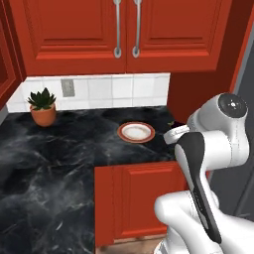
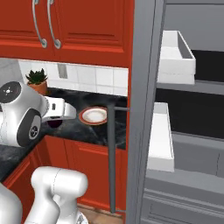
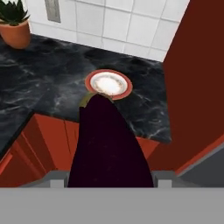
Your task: Pick eggplant from the fridge and place it on the plate on the counter.
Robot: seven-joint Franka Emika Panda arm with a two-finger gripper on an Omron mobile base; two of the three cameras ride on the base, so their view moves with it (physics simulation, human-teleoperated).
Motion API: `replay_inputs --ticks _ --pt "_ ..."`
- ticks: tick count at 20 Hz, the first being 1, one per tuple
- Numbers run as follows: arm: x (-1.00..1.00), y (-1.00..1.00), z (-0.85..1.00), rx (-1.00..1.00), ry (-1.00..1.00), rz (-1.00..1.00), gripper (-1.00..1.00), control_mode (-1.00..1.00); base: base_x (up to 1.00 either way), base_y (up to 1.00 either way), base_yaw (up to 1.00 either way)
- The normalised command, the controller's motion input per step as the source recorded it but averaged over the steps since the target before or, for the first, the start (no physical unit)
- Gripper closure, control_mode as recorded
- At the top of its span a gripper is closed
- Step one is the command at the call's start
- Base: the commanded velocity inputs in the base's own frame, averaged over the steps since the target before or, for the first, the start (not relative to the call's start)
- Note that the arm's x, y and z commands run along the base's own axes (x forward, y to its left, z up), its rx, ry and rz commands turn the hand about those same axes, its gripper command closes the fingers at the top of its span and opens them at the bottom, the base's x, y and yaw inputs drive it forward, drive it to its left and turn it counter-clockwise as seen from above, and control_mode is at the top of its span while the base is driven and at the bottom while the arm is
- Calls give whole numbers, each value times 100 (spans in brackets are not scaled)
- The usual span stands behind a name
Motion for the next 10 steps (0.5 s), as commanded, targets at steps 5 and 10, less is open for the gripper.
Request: replay_inputs --ticks 5,10 --pt "0 0 0 0 0 0 100 100 51 23 -9" --pt "0 0 0 0 0 0 100 100 43 33 -8"
